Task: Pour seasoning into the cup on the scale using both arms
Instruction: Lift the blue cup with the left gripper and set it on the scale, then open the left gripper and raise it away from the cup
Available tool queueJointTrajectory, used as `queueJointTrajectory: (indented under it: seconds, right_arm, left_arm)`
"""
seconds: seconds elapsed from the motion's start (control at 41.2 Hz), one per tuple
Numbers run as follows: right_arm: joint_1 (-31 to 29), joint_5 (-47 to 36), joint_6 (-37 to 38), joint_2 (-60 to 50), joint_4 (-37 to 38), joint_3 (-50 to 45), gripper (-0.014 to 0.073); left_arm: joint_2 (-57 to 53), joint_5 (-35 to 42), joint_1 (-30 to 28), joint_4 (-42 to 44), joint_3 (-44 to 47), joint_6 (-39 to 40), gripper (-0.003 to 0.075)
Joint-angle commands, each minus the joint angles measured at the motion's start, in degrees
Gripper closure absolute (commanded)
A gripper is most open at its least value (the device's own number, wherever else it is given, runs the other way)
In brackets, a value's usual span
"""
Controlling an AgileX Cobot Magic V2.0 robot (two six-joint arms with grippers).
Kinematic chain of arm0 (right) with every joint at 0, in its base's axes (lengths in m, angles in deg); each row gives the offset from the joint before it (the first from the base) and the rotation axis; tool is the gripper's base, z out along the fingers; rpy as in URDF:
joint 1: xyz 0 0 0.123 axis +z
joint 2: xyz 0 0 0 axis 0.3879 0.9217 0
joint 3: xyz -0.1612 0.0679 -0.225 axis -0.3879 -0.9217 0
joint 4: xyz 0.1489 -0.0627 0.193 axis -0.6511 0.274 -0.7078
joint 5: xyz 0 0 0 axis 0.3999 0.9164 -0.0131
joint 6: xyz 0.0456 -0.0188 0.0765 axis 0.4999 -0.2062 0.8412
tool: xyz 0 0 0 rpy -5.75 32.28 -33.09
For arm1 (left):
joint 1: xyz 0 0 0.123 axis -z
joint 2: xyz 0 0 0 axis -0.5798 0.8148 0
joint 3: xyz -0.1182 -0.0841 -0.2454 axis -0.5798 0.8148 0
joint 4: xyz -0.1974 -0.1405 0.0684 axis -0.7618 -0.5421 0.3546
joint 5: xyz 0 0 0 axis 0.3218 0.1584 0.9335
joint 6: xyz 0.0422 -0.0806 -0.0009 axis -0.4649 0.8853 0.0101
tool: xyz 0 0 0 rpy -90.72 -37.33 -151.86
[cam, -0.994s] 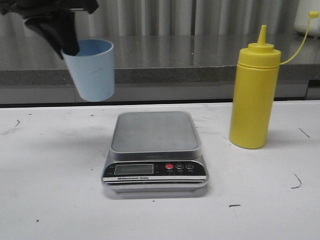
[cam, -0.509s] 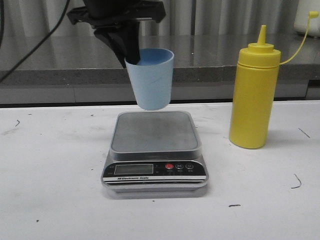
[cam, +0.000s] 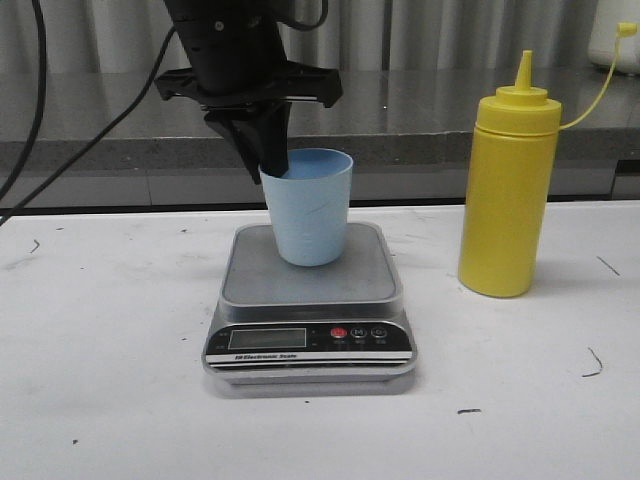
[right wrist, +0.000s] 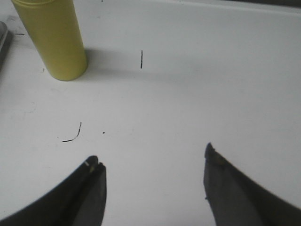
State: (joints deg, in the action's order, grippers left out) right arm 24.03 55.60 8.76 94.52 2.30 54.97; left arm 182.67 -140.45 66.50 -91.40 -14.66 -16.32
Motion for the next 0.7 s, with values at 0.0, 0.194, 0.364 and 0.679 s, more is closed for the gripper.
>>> queueJointTrajectory:
  seconds: [0.0,0.194,0.364,0.679]
  right_arm:
    - [-0.3,-3.2,-0.3,0.3,0.4,1.9,0.0118]
    - [-0.3,-3.2,-0.3,0.3,0.4,1.9,0.0118]
    - [-0.3,-3.2,-0.3,0.3,0.4,1.9,0.0118]
    - [-0.3,-3.2,-0.3,0.3,0.4,1.9,0.0118]
  left_arm:
    - [-2.8,1.4,0.4,-0.7,-1.7,0.8,0.0623]
    - [-2.8,1.3,0.4,-0.8,-1.8,0.8,0.0329]
    - [-5.1,0.9,0.4,-0.8,-1.8,0.8,0.0313]
    - [-21.1,3.8,0.4,-0.3,7.4,0.8,0.0313]
